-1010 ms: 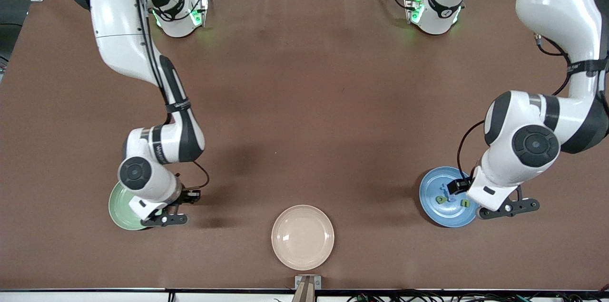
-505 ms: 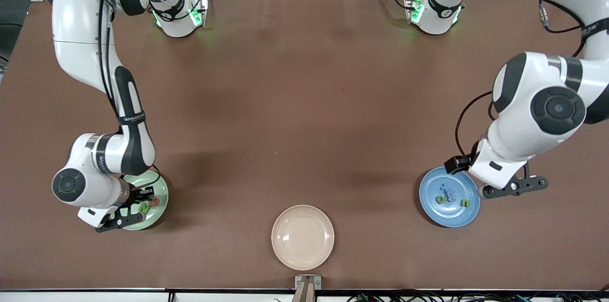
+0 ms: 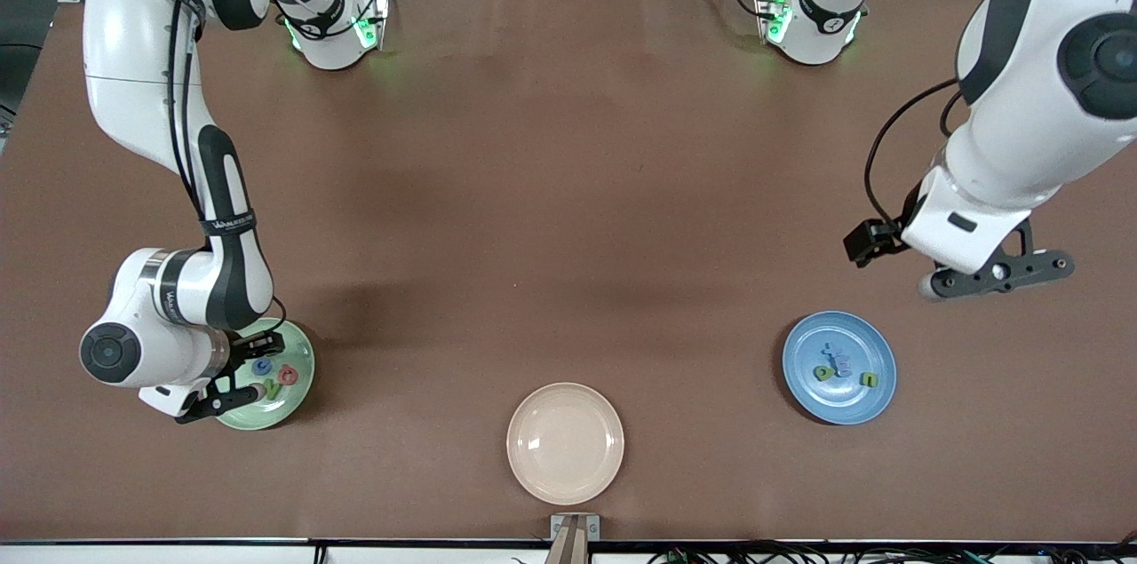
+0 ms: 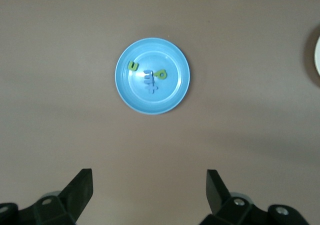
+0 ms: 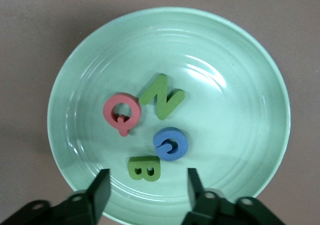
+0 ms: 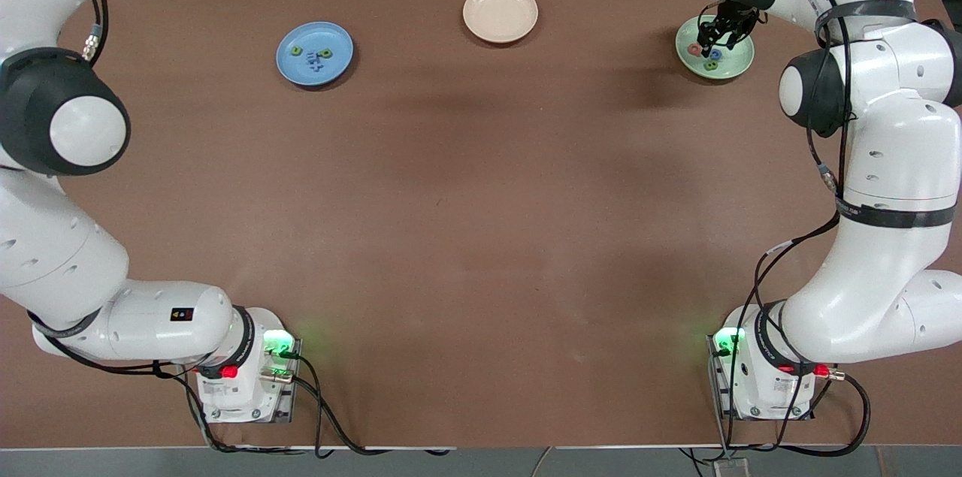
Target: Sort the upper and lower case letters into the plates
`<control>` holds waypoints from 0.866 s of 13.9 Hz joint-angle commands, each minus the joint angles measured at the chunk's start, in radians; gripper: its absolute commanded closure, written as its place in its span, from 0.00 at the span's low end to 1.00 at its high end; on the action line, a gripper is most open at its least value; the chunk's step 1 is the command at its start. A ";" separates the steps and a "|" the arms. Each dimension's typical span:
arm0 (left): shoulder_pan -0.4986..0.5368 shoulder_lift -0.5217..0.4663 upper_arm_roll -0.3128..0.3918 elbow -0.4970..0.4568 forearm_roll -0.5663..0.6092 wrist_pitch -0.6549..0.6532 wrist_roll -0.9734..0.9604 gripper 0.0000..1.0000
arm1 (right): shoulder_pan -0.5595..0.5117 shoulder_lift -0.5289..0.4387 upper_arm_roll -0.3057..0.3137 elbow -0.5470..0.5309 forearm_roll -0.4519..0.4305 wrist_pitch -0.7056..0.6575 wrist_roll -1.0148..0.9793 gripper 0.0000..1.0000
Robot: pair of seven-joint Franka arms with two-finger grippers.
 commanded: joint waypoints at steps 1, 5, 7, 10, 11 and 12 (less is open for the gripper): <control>0.004 -0.086 0.001 -0.032 -0.023 -0.060 0.108 0.00 | -0.001 -0.045 0.023 -0.016 -0.003 -0.006 -0.009 0.00; 0.003 -0.205 0.039 -0.138 -0.071 -0.093 0.243 0.00 | 0.022 -0.180 0.017 -0.021 0.000 -0.005 0.024 0.00; -0.011 -0.259 0.084 -0.193 -0.104 -0.077 0.260 0.00 | 0.023 -0.236 0.017 -0.030 -0.003 -0.008 0.064 0.00; -0.048 -0.304 0.124 -0.259 -0.115 -0.051 0.263 0.00 | 0.016 -0.336 0.015 -0.071 -0.003 -0.029 0.066 0.00; -0.051 -0.330 0.125 -0.288 -0.137 -0.038 0.263 0.00 | 0.010 -0.368 0.015 -0.076 -0.003 -0.061 0.068 0.00; -0.051 -0.345 0.125 -0.302 -0.147 -0.031 0.263 0.00 | 0.002 -0.397 0.015 -0.076 -0.003 -0.101 0.086 0.00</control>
